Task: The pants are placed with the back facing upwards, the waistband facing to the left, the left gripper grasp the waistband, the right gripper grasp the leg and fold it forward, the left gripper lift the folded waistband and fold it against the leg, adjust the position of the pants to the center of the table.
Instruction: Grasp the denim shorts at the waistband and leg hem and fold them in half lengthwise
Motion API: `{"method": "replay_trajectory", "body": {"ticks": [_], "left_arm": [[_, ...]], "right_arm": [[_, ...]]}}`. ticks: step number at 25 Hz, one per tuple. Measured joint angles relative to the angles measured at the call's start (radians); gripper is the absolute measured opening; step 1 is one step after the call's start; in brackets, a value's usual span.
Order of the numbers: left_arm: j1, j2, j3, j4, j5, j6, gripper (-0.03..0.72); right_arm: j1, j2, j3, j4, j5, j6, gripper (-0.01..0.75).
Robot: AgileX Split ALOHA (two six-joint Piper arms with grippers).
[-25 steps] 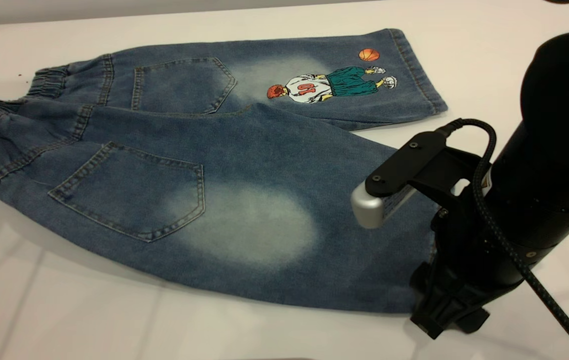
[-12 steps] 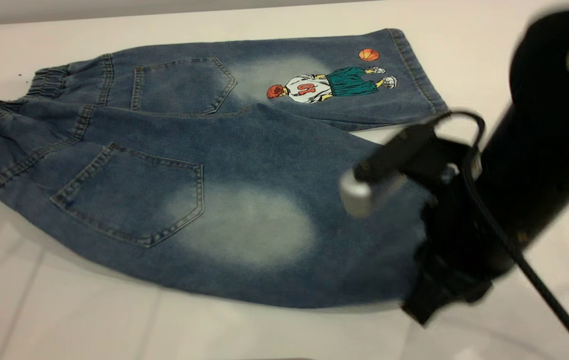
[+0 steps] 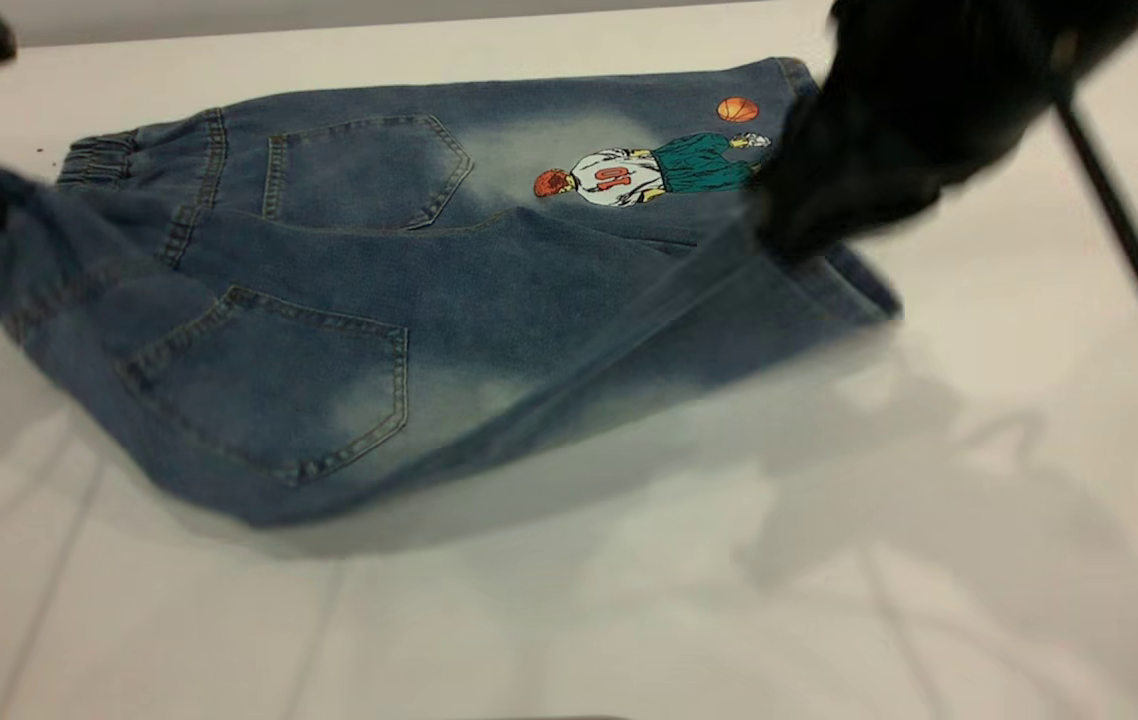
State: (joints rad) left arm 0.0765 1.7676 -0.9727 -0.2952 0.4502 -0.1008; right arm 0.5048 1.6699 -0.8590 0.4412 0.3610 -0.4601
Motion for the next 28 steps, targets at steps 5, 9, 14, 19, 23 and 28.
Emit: {"method": "replay_trajectory", "body": {"ticks": [5, 9, 14, 19, 23, 28], "left_arm": [[0.0, 0.0, -0.06, -0.079, -0.033, 0.0, 0.048], [0.0, 0.0, -0.091, -0.167, -0.07, 0.0, 0.048], [0.0, 0.0, -0.094, -0.236, -0.084, 0.044, 0.048], [0.0, 0.0, -0.094, -0.248, -0.07, 0.101, 0.048], [0.0, 0.0, -0.094, -0.249, -0.043, 0.155, 0.048], [0.0, 0.0, -0.094, -0.25, -0.038, 0.191, 0.048]], "right_arm": [[-0.093, 0.005, -0.078, 0.019, 0.008, 0.0, 0.025], [-0.145, 0.044, -0.141, 0.041, 0.006, 0.0, 0.025], [-0.154, 0.101, -0.154, 0.042, 0.085, -0.01, 0.03], [-0.154, 0.147, -0.154, 0.062, 0.229, -0.053, 0.132], [-0.12, 0.206, -0.155, 0.121, 0.204, -0.186, 0.331], [-0.027, 0.32, -0.156, 0.152, 0.074, -0.395, 0.486]]}}
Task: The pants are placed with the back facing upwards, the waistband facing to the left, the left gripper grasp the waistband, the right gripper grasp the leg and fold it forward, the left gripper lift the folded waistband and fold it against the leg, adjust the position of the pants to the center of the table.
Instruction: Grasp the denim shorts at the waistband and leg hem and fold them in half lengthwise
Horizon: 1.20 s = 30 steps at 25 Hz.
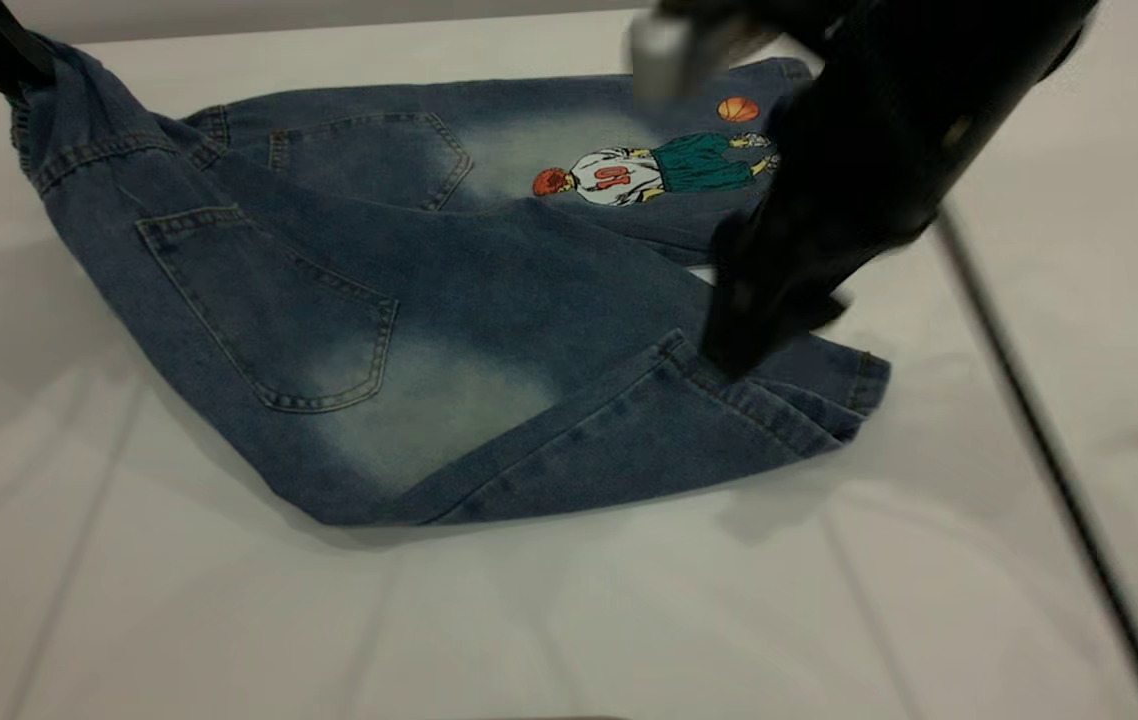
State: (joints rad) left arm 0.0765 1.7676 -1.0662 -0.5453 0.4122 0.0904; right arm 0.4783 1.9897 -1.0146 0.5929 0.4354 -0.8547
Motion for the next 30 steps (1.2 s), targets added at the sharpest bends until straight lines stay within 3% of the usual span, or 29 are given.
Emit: {"method": "replay_trajectory", "body": {"ticks": [8, 22, 27, 30], "left_arm": [[0.0, 0.0, 0.0, 0.0, 0.006, 0.029, 0.048], [0.0, 0.0, -0.001, 0.0, 0.008, 0.051, 0.048], [0.0, 0.0, -0.004, 0.0, 0.009, 0.052, 0.048], [0.0, 0.0, -0.004, 0.0, 0.009, 0.053, 0.048]], "right_arm": [[0.03, 0.104, -0.01, 0.043, -0.149, -0.043, 0.479], [0.03, 0.193, -0.137, 0.153, -0.097, -0.047, 0.472], [0.03, 0.195, -0.138, 0.156, -0.093, -0.052, 0.396], [0.03, 0.195, -0.138, 0.156, -0.083, -0.063, 0.283]]}}
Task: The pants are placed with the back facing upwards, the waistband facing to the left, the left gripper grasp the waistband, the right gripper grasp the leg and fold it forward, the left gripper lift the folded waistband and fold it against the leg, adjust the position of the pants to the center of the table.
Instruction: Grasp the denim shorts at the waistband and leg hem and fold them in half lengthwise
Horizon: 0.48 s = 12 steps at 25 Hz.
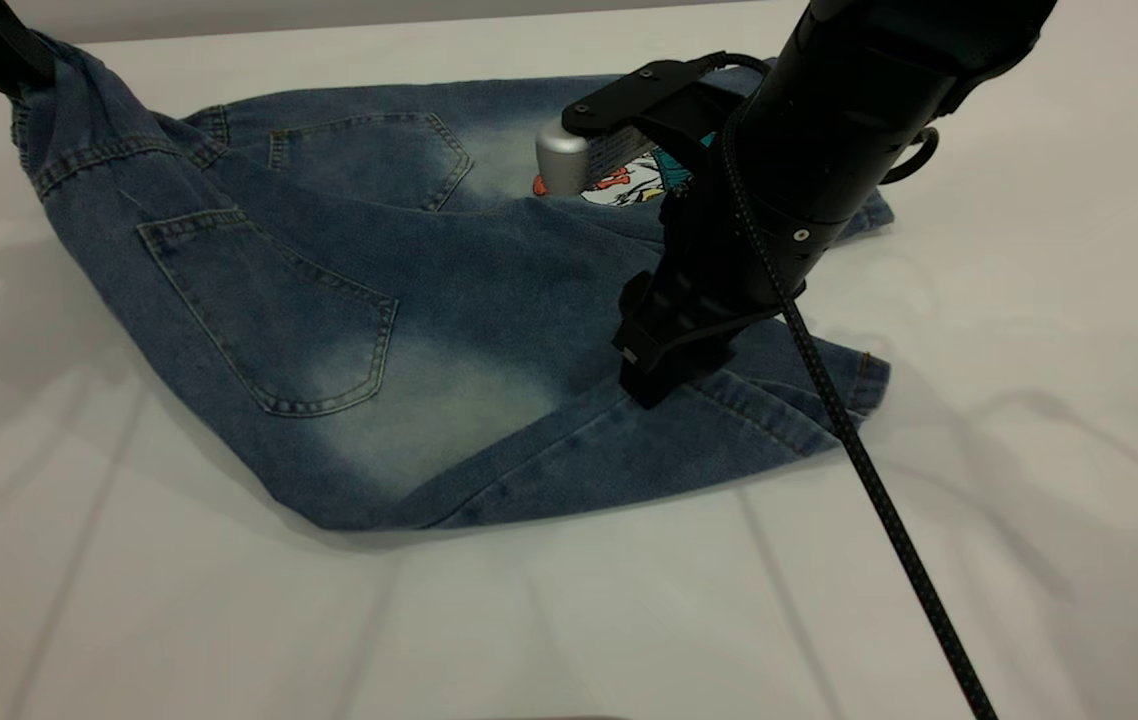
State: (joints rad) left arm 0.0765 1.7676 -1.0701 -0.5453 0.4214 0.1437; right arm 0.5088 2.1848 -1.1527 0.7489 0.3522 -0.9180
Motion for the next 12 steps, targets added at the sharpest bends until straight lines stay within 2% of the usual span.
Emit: {"method": "replay_trajectory", "body": {"ticks": [4, 6, 12], "left_arm": [[0.0, 0.0, 0.0, 0.0, 0.0, 0.001, 0.048], [0.0, 0.0, 0.0, 0.0, 0.0, 0.001, 0.048], [0.0, 0.0, -0.001, 0.0, 0.004, 0.001, 0.048]], "right_arm": [[0.0, 0.0, 0.0, 0.034, 0.032, -0.062, 0.104], [0.0, 0.0, 0.0, 0.076, 0.054, -0.104, 0.039], [0.0, 0.0, -0.004, 0.154, 0.096, -0.198, 0.02]]}}
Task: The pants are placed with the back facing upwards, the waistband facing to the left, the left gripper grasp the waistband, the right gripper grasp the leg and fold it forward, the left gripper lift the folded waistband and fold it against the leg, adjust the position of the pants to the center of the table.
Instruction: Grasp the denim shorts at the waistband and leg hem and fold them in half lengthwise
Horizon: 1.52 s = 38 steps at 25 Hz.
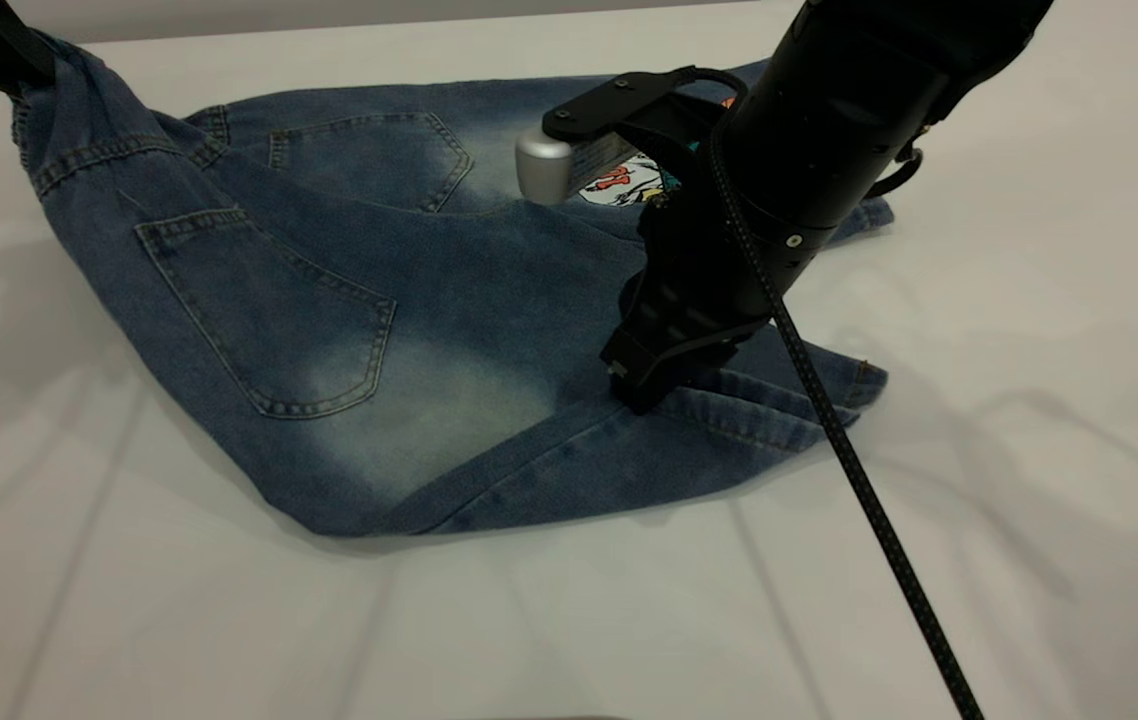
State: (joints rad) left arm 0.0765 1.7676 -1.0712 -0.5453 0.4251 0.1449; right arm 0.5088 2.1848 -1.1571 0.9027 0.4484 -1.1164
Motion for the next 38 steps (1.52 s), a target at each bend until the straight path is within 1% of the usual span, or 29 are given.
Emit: {"method": "replay_trajectory", "body": {"ticks": [3, 5, 8, 13, 15, 17, 18, 21, 22, 23, 28, 31, 33, 38], "left_arm": [[0.0, 0.0, 0.0, 0.0, 0.0, 0.0, 0.048], [0.0, 0.0, 0.0, 0.0, 0.0, 0.0, 0.048], [0.0, 0.0, 0.0, 0.0, 0.0, 0.0, 0.048], [0.0, 0.0, 0.0, 0.0, 0.0, 0.0, 0.049], [0.0, 0.0, 0.0, 0.0, 0.0, 0.0, 0.049], [0.0, 0.0, 0.0, 0.0, 0.0, 0.0, 0.049], [0.0, 0.0, 0.0, 0.0, 0.0, 0.0, 0.049], [0.0, 0.0, 0.0, 0.0, 0.001, 0.0, 0.049], [0.0, 0.0, 0.0, 0.0, 0.001, 0.0, 0.049], [0.0, 0.0, 0.0, -0.001, 0.001, 0.0, 0.049], [0.0, 0.0, 0.0, -0.016, 0.0, 0.0, 0.049], [0.0, 0.0, 0.0, -0.041, -0.004, 0.001, 0.049], [0.0, 0.0, 0.0, -0.075, -0.019, 0.001, 0.049], [0.0, 0.0, 0.0, -0.184, -0.07, 0.001, 0.049]], "right_arm": [[0.0, 0.0, -0.003, 0.003, 0.003, -0.017, 0.028], [0.0, 0.0, -0.006, 0.003, 0.001, -0.02, 0.049], [0.0, 0.002, -0.006, 0.01, -0.01, -0.021, 0.104], [0.0, 0.031, -0.007, 0.039, -0.021, -0.043, 0.229], [0.0, 0.041, -0.007, 0.061, -0.021, -0.052, 0.25], [0.0, 0.043, -0.007, 0.072, -0.024, -0.057, 0.24], [0.0, 0.044, -0.007, 0.077, -0.026, -0.058, 0.216], [0.0, 0.046, -0.007, 0.081, -0.034, -0.058, 0.085], [0.0, 0.047, -0.007, 0.081, -0.034, -0.058, 0.051], [0.0, 0.047, -0.007, 0.082, -0.034, -0.058, 0.033], [-0.002, -0.003, -0.007, 0.073, -0.023, -0.058, 0.018], [-0.024, -0.096, -0.007, 0.072, -0.009, -0.054, 0.018], [-0.057, -0.163, -0.007, 0.073, -0.004, -0.038, 0.018], [-0.194, -0.24, -0.007, 0.09, -0.01, 0.01, 0.019]]}}
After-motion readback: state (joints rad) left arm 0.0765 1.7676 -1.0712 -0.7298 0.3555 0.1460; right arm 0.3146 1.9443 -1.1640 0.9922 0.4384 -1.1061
